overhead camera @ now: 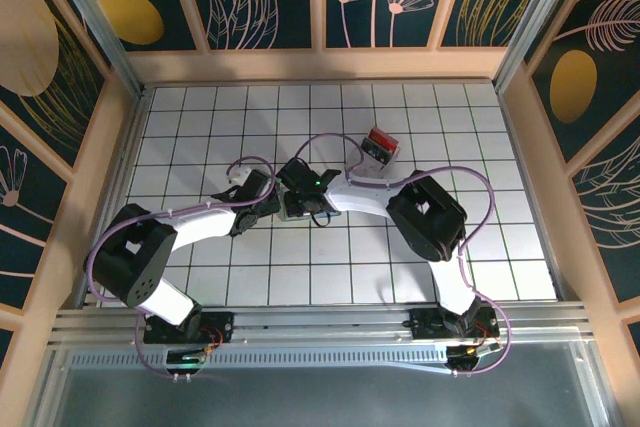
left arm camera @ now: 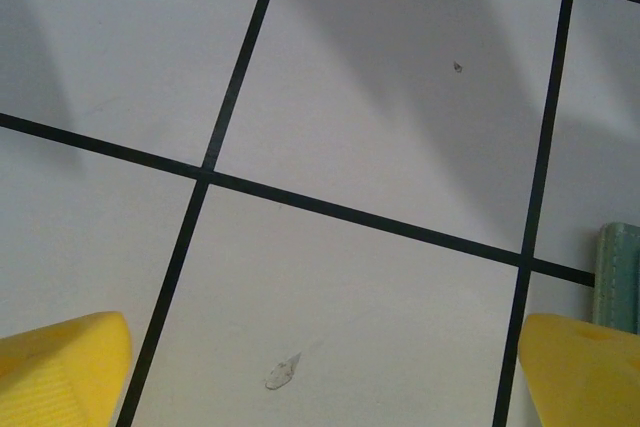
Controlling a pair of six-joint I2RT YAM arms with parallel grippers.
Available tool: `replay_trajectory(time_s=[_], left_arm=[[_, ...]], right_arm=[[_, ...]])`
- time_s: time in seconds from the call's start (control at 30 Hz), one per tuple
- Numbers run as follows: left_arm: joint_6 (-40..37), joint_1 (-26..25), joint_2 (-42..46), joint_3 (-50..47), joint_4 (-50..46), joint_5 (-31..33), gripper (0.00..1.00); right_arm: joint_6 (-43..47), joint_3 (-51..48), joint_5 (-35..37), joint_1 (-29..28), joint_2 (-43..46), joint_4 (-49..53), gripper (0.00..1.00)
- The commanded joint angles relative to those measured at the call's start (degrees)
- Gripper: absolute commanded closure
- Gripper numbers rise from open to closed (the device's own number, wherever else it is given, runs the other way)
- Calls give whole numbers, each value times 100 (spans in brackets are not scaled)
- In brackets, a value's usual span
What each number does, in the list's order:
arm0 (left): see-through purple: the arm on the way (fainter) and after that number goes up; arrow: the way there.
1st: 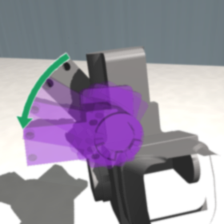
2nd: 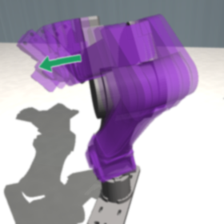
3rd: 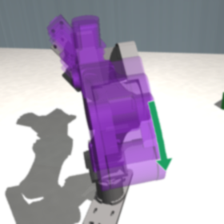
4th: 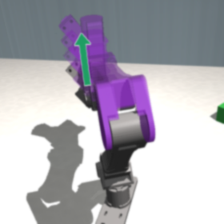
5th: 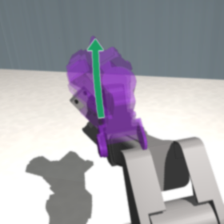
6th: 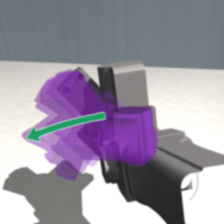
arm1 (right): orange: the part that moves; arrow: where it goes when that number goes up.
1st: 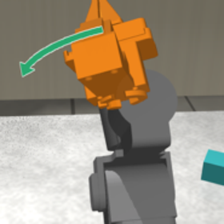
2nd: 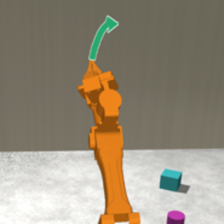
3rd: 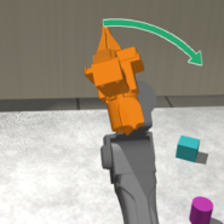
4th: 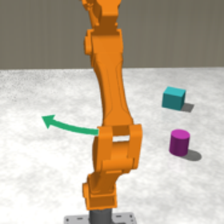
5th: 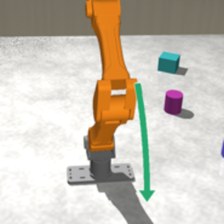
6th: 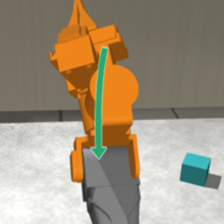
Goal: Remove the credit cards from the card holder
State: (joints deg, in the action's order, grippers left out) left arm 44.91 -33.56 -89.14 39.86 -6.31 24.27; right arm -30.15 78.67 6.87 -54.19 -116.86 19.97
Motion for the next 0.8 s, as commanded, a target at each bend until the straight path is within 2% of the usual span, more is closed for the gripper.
replay_trajectory(time_s=[0.0,0.27,0.4,0.53,0.67,0.77], left_arm=[[98,-17,84,27,-178,124,1],[57,-18,103,74,-221,149,1],[36,-18,99,97,-231,146,1],[15,-19,131,101,-248,133,1],[-256,-19,196,137,-152,-50,1],[-499,-25,316,102,60,-223,1]], right_arm=[[92,181,168,-66,-179,245,57],[44,130,324,-47,-143,311,80],[14,87,249,4,-50,216,86],[-38,2,112,64,89,87,86],[-131,-150,-37,143,303,-89,71],[-227,-309,-168,248,461,-245,67]])
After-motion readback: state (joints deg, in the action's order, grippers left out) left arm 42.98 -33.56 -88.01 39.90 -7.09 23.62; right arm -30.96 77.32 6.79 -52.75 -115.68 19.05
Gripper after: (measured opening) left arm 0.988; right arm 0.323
